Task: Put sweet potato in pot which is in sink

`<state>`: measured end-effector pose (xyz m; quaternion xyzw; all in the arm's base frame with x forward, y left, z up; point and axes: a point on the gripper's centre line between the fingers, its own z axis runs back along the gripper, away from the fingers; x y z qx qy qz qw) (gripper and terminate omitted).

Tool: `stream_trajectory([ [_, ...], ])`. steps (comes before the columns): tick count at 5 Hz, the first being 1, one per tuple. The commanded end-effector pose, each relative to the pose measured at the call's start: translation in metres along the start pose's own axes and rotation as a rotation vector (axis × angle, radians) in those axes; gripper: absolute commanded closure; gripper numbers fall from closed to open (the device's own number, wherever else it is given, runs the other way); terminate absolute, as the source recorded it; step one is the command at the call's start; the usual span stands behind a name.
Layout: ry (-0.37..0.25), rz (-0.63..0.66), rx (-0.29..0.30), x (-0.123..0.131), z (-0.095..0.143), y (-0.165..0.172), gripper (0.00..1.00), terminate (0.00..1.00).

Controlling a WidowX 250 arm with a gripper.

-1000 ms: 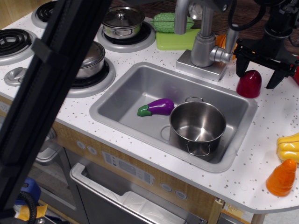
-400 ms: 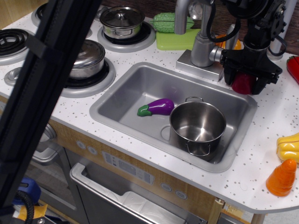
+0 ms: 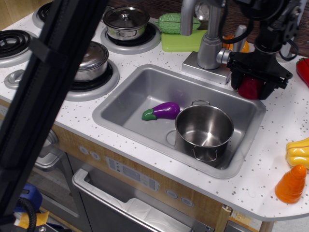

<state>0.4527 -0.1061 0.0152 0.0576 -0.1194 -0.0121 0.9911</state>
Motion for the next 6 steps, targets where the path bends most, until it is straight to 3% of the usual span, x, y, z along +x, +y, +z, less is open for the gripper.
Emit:
stream_trajectory([
  [1, -0.046, -0.005, 0.034, 0.016, 0.066, -0.010, 1.00, 0.00],
  [4, 0.011, 0.017, 0.073, -0.032, 0.100, 0.025, 1.00, 0.00],
  [6, 0.044, 0.107, 0.066, -0.069, 0.094, 0.052, 1.00, 0.00],
])
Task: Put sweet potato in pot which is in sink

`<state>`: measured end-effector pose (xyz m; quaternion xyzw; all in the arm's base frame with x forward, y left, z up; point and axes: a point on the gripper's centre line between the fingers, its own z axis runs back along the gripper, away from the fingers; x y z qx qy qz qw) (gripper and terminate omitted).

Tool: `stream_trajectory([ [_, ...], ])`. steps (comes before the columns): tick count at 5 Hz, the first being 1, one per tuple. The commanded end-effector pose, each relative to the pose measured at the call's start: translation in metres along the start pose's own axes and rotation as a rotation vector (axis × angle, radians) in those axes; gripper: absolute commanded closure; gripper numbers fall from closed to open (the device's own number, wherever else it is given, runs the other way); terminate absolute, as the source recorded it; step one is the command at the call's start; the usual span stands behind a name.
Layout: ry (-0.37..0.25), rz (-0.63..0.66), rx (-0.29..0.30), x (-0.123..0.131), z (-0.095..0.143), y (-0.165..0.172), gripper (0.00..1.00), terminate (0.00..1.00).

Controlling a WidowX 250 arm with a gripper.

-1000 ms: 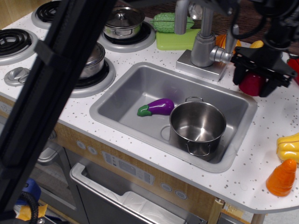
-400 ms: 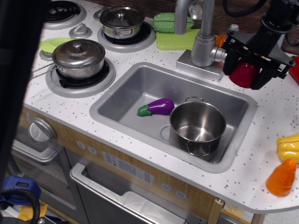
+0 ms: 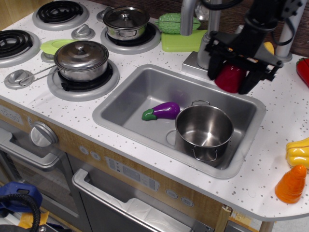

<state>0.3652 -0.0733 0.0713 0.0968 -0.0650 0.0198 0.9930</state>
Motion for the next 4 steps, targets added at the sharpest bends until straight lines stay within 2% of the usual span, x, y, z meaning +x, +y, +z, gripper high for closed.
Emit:
stream_trajectory([
  [1, -0.048, 0.095, -0.039, -0.0092, 0.0091, 0.0195, 1.00, 0.00],
  [2, -0.057, 0.100, -0.027, -0.0149, 0.0026, 0.0204, 0.00, 0.00],
  [3, -0.057, 0.100, -0.027, -0.0149, 0.0026, 0.0204, 0.00, 0.00],
  [4, -0.057, 0.100, -0.027, -0.0149, 0.0026, 0.0204, 0.00, 1.00],
])
